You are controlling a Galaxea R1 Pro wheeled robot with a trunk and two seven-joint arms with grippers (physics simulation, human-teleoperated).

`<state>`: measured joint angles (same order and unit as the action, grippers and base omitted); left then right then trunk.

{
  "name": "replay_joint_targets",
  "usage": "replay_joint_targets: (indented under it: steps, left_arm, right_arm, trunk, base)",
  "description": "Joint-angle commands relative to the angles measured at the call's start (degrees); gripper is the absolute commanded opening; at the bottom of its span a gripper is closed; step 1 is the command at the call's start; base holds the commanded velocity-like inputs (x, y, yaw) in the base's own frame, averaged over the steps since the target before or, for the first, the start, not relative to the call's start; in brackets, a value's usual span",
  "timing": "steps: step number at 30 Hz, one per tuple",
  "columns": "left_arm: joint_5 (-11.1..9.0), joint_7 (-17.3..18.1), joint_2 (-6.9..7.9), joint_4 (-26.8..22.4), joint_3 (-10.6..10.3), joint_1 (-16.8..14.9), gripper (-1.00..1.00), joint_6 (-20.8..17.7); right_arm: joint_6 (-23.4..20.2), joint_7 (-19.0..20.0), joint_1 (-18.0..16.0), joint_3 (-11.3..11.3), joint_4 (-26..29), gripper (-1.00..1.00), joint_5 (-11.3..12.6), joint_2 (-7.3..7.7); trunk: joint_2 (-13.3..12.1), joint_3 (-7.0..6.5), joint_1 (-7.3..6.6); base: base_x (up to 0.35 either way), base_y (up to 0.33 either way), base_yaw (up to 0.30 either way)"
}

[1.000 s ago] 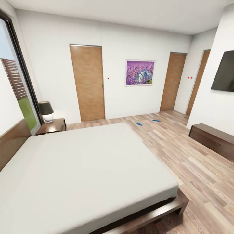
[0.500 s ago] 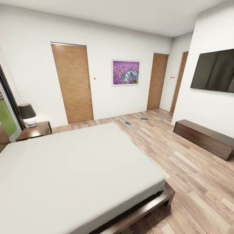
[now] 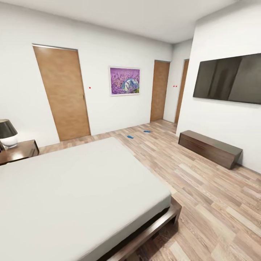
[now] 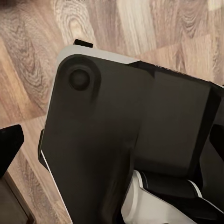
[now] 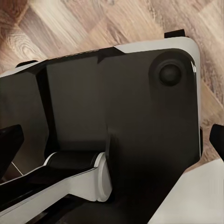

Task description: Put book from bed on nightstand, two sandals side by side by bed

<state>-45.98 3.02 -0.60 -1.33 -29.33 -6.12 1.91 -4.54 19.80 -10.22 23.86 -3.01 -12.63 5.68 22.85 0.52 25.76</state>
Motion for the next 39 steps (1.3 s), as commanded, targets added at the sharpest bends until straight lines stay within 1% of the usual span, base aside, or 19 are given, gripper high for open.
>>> replay_joint_targets:
  steps: [1, 39]
  left_arm:
    - [-0.6, 0.2, -0.03, 0.1, -0.5, 0.0, 1.0, 0.2]
    - [-0.6, 0.2, -0.14, 0.1, -0.5, 0.0, 1.0, 0.2]
  right_arm:
    - [-0.1, 0.1, -0.1, 0.5, -0.1, 1.0, -0.5, 0.04]
    - [-0.1, 0.1, -0.1, 0.5, -0.1, 1.0, -0.5, 0.04]
  trunk:
    - [0.1, 0.05, 0.02]
    - [0.1, 0.05, 0.02]
  base:
    - [0.0, 0.0, -0.263]
    - [0.0, 0.0, -0.263]
